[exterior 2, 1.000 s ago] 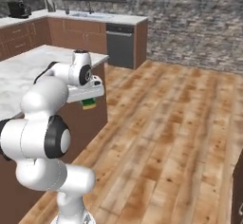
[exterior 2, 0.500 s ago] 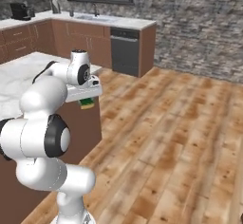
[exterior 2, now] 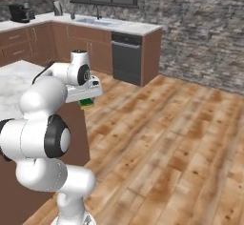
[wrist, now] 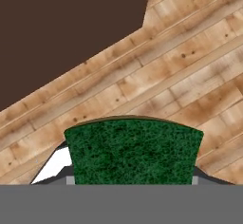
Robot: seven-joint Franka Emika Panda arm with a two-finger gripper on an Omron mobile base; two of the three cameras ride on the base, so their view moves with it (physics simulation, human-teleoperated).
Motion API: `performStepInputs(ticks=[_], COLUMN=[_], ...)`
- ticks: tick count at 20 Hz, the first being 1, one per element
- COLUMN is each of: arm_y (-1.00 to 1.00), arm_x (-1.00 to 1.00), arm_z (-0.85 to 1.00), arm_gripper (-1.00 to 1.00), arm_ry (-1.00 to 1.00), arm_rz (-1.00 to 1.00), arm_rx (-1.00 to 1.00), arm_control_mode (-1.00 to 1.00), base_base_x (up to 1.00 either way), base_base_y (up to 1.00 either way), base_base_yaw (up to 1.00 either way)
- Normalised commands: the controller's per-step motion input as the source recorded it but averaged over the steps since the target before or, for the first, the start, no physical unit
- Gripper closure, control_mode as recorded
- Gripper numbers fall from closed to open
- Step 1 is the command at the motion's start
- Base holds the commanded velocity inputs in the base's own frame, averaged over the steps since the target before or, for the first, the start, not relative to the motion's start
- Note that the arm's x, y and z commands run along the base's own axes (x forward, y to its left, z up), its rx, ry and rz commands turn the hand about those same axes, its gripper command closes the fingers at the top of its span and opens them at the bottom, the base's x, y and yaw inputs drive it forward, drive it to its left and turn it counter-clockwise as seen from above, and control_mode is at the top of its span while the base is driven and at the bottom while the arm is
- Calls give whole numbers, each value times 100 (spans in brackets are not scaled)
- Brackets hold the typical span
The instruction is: Restock the sink supplies by placing the sponge and soap dispenser on the counter and next to the sink. Make sure the soap dispenser is upright.
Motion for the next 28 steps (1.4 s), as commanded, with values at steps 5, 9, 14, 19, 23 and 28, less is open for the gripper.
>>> performStepInputs(ticks=[5,9,14,19,23,28], arm_y=[0,0,0,0,0,0], arm_x=[0,0,0,0,0,0], arm_z=[0,0,0,0,0,0], arm_gripper=[100,100,100,100,100,100], arm_ry=[0,0,0,0,0,0], arm_rz=[0,0,0,0,0,0], arm_rx=[0,0,0,0,0,0], arm_control_mode=[100,100,100,100,100,100], base_base_x=[100,100,100,100,100,100], base_base_y=[-17,-9,-2,0,0,0], base_base_yaw=[15,12,11,8,5,0])
